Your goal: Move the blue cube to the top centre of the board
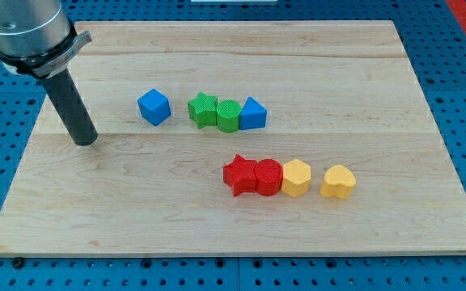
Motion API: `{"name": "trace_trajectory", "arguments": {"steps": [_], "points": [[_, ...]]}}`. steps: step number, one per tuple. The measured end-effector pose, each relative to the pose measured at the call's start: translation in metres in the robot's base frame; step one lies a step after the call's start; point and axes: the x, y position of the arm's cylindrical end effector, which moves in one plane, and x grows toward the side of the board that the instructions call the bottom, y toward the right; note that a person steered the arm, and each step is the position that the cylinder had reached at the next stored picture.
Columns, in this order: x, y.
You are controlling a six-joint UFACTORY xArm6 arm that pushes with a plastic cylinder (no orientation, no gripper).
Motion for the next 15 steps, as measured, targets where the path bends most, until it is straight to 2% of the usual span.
{"name": "trace_trajectory", "arguments": {"steps": [2,4,5,6,7,9,10,11,12,13,14,15], "points": [[-0.003,0.026],[-0.047,0.119],[-0.084,0.122],[-0.103,0.122],[-0.082,0.105],[-0.079,0.035],[-0.102,0.041],[-0.138,0.082],[-0.145,0.084],[-0.121,0.054],[-0.100,0.057],[-0.099,0.089]]}}
